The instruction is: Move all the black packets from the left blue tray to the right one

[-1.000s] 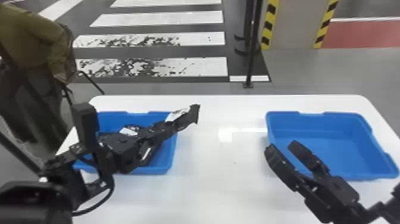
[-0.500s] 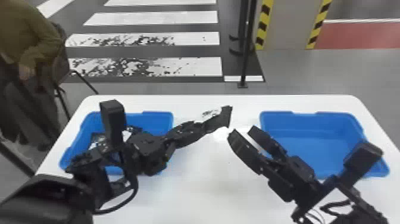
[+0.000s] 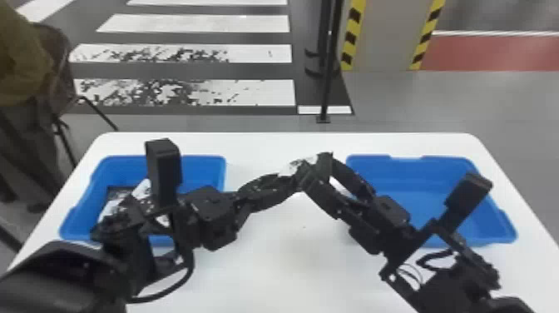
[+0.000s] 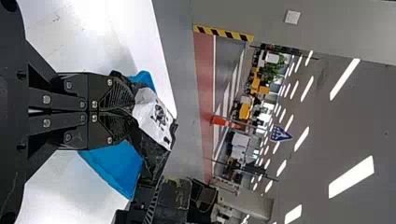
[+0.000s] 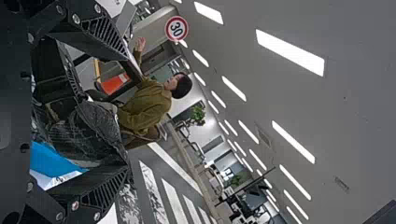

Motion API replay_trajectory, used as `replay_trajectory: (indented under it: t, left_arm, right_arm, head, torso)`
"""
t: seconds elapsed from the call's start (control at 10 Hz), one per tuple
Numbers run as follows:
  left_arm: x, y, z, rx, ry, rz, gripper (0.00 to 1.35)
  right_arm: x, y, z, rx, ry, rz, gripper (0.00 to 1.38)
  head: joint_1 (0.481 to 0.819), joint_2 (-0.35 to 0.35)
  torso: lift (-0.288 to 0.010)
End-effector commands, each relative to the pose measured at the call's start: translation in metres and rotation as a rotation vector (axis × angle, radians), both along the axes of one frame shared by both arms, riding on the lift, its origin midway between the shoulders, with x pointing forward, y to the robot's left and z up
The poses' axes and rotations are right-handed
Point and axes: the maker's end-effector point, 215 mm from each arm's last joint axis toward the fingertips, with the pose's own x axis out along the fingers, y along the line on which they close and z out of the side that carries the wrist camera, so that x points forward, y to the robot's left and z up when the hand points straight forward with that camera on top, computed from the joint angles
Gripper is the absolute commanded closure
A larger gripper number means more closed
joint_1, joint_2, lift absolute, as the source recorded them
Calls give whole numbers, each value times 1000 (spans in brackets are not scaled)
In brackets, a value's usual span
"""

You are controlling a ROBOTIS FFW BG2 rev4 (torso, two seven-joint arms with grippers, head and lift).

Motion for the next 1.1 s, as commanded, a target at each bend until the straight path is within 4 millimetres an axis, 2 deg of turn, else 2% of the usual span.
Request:
replay_trajectory:
  t: [0.0, 0.1, 0.2, 0.3, 0.4, 0.7, 0.8, 0.9, 1.0]
  left_arm:
    - [-1, -6, 2, -3, -2, -12, 1213]
    - [0, -8, 7, -10, -14, -17, 1213]
    - [-2, -10, 8, -15, -15, -22, 1213]
    - [-2, -13, 9, -19, -16, -29, 1213]
    - [-4, -17, 9, -24, -14, -36, 1213]
    - [-4, -17, 10, -28, -17, -37, 1213]
    - [-6, -17, 9, -44, -3, -35, 1113]
    - [-13, -20, -2, -74, 53, -39, 719]
    - [-15, -15, -6, -87, 73, -26, 306]
  right_arm:
    - [5, -1, -4, -10, 4, -5, 265]
    - [4, 6, -10, -16, 34, 21, 567]
    - [3, 12, -16, -21, 52, 41, 808]
    - [5, 12, -16, -24, 49, 39, 1007]
    - [7, 11, -16, -33, 47, 35, 1266]
    - [12, 4, -11, -24, 23, 3, 1282]
    - [13, 3, -12, -21, 26, 1, 1282]
    - [17, -3, -15, -21, 32, -12, 1282]
    - [25, -17, -16, -26, 28, -46, 1282]
  head:
    - [695, 3]
    - [695, -3]
    - [695, -4]
    - [695, 0]
    - [695, 2]
    - [695, -9]
    - [695, -11]
    - [695, -13]
    - [695, -19]
  torso:
    - [-140]
    - [-140]
    - [-140]
    - [-140]
    - [-140]
    - [-140]
    - [-140]
    - [-140]
    - [-140]
